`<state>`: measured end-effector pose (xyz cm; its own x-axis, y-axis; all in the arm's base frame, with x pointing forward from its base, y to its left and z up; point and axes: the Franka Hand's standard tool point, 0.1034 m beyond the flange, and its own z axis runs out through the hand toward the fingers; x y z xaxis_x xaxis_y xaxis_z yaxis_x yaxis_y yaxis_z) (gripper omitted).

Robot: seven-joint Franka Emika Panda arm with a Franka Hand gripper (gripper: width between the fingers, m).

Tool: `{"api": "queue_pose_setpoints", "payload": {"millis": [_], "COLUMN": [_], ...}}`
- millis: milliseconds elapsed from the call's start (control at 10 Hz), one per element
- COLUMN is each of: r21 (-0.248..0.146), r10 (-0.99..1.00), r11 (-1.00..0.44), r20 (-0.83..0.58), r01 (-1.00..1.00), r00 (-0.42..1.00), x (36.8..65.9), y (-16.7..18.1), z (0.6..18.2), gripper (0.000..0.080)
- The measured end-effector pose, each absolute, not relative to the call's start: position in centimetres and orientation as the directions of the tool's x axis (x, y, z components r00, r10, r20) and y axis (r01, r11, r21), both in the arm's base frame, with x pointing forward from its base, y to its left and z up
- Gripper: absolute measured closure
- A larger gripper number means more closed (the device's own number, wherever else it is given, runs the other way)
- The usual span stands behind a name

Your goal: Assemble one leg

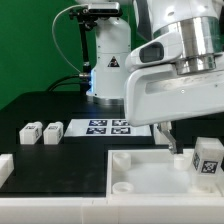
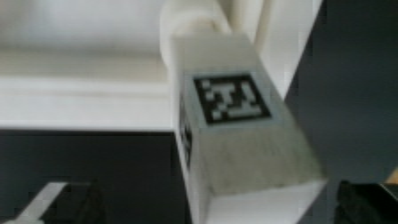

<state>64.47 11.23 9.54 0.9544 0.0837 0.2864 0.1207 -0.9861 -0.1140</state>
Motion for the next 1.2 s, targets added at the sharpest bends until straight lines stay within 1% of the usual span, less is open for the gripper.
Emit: {"api": "queue_pose_setpoints", "payload": {"millis": [100,200,300,400,500,700,800,900,1000,1100,1200], "r21": [-0.127,-0.133,-0.146,-0.159,-0.155,-0.152,-0.153,-0.151,-0.151,-0.146,-0.136], "r10": [0.096,0.098,0.113,0.122,0.114,0.086,0.086,0.053,0.056,-0.034,-0.150], "r11": [-0.985,-0.985,-0.983,-0.982,-0.982,-0.985,-0.985,-0.988,-0.987,-0.988,-0.977], "r20": [0.169,0.113,0.000,-0.093,-0.056,-0.059,-0.058,-0.063,-0.063,-0.077,-0.094], "r01": [0.118,0.112,0.112,0.106,0.104,0.076,0.077,0.043,0.046,-0.045,-0.162], "r00": [0.981,0.989,0.994,0.988,0.992,0.995,0.995,0.997,0.996,0.996,0.984], "x": [64.4,64.9,64.0,63.6,64.7,64.4,64.4,64.4,64.4,64.4,64.4], "y": [11.0,10.7,10.7,10.8,10.4,11.1,11.1,11.1,11.1,11.1,11.2], "z": [9.7,9.6,9.0,8.8,8.7,8.0,8.0,8.0,8.0,8.0,8.0], "gripper": [0.0151,0.0151,0.0151,0.0151,0.0151,0.0151,0.0151,0.0252,0.0387,0.0387,0.0505]}}
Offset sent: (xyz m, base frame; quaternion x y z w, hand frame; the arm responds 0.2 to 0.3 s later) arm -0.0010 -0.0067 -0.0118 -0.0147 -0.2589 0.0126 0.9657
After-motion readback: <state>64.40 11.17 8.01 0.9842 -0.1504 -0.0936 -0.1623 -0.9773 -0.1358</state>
